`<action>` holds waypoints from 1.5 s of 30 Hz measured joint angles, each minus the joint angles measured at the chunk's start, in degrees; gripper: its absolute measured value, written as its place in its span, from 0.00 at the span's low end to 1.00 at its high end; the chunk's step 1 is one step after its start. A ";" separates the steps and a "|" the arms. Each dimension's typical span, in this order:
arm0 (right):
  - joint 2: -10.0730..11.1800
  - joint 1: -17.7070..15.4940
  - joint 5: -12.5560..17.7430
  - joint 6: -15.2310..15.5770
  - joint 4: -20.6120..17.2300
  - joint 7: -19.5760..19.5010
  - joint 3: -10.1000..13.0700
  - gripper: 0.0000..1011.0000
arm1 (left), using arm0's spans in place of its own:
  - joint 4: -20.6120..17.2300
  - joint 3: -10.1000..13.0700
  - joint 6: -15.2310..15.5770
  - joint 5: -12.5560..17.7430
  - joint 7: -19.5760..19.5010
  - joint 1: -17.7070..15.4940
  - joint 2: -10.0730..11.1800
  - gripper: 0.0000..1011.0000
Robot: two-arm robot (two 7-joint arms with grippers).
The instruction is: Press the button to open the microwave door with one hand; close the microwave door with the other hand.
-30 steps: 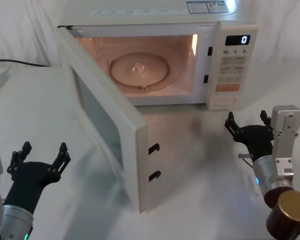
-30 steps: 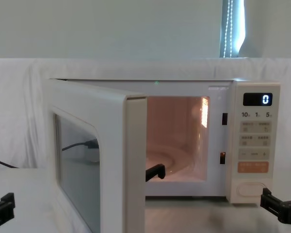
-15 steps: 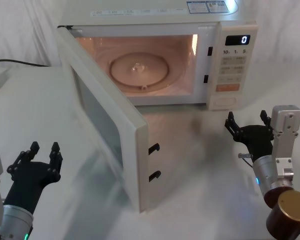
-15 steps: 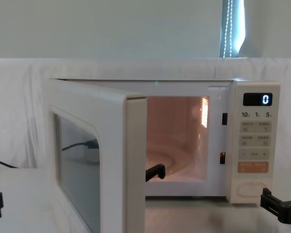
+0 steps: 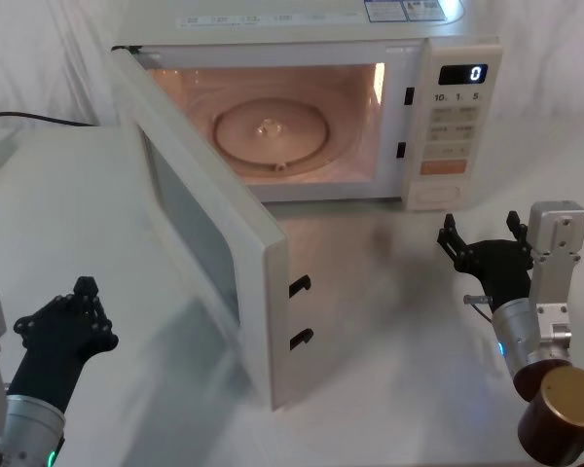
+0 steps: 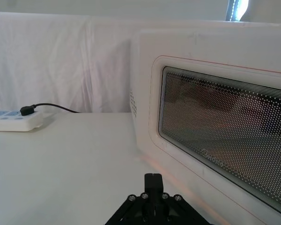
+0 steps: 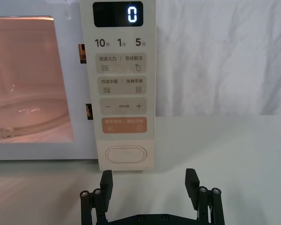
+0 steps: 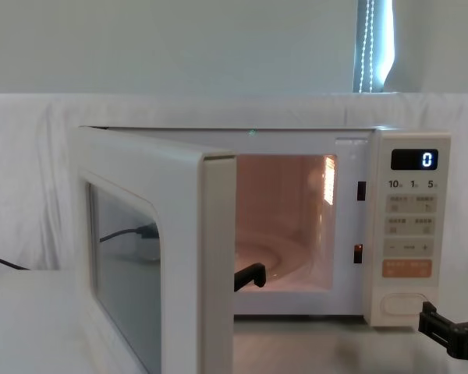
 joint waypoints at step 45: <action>0.00 0.00 0.00 0.00 0.00 0.00 0.00 0.99 | -2.35 2.60 1.98 5.69 -5.08 -10.10 -5.09 0.00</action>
